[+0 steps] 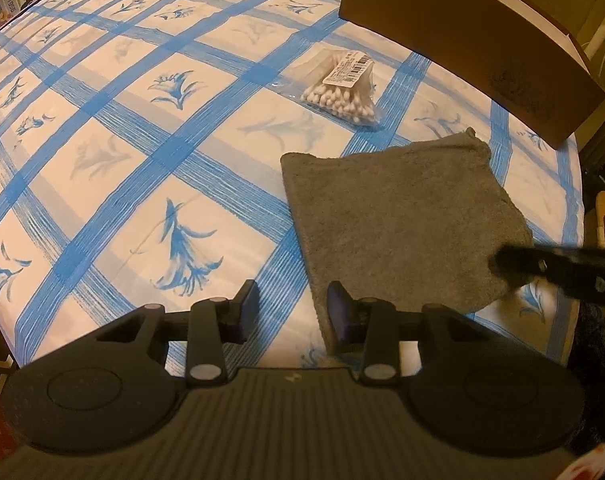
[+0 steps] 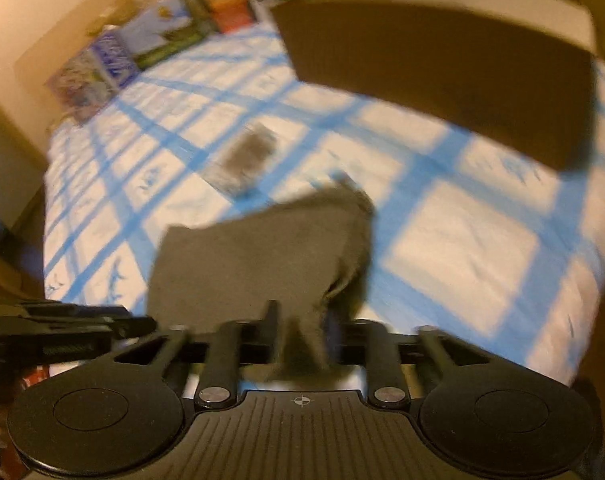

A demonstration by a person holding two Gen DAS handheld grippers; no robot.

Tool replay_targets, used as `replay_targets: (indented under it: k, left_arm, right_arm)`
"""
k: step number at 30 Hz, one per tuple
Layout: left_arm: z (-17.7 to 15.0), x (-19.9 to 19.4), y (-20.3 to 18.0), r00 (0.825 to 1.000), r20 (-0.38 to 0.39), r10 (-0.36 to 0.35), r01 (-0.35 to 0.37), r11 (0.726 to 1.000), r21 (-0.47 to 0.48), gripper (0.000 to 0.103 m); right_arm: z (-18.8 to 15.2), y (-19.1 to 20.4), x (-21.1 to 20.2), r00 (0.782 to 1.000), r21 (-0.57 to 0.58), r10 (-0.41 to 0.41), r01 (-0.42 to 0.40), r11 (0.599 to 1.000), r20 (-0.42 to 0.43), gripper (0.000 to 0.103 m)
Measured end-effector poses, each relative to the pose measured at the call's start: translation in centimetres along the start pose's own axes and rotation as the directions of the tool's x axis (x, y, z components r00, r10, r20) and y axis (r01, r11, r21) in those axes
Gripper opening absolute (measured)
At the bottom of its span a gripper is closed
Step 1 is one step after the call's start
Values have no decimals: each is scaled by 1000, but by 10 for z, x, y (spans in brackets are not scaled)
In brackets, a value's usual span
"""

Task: Organize soft objects
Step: 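Grasp the grey cloth edge with the right tool and lift it, then grasp the cotton swab bag with the left tool while the right tool holds the grey cloth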

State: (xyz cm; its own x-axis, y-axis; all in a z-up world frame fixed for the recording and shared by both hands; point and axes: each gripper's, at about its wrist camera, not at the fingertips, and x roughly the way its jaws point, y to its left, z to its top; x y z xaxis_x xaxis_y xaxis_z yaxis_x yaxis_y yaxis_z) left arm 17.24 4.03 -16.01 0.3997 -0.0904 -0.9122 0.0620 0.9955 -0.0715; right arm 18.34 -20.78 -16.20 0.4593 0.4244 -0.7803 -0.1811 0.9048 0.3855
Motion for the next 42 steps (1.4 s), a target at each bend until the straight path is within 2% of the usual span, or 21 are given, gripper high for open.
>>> replay_targets:
  k: [4,6,8,14,18,19,20,21,23,26,29,34,37,41,42]
  left_arm:
    - [0,1,1,1000,0,-5,5,1000,-5,36]
    - [0,1,1,1000,2,-3,3,1000,2,36]
    - [0,2,0,1000,4,0,0,1000,7,35]
    - [-1,2,0,1000,3,-4,4,1000,2,35]
    - [-1,1,1,1000,5,-3,3,1000,3,34]
    - [-1,1,1,1000,6,-4,4,1000,0,31]
    - [0,1,1,1000,6,-8,8,1000,-4,31]
    - [1,0,1,1000,6,-13,14,1000,-6,30]
    - [4,-1,1,1000,7,-22,22,1000,-11,31]
    - [10,-5,-1,999,24,-23,23,1000,5,31]
    - [20,-8,-4,998,43,-36,35,999,17,31]
    - [44,-7,-13,996,76,-50,45,997,69,31]
    - [60,-3,-20,994,93,-59,50,994,101,31]
    - [82,5,-30,991,109,-79,64,988,142,34]
    - [87,8,-32,991,109,-80,63,986,152,35]
  right_arm:
    - [-11,-26,-8,998,159,42,-33,987,-50,38]
    - [-12,-29,-12,997,203,69,-59,977,-39,38]
    - [-12,-30,-6,991,231,131,-118,966,-40,38]
    - [-5,-22,11,964,244,264,-254,936,-10,38]
    - [0,-13,19,970,216,245,-238,947,-3,37]
    - [0,-12,19,970,212,241,-237,948,5,35]
    - [1,-10,18,973,201,232,-230,952,12,24]
    - [1,-10,18,974,189,226,-226,956,20,8]
    - [4,-10,11,975,164,219,-224,961,47,6]
    - [9,-5,0,983,96,154,-164,982,98,5]
    - [21,-1,-17,982,13,96,-99,995,164,5]
    - [46,7,-37,972,-125,-25,55,991,232,5]
    - [61,17,-42,958,-252,-80,152,956,277,5]
    - [70,35,-45,930,-410,-94,245,879,355,5]
    - [72,35,-43,927,-426,-88,250,869,365,5]
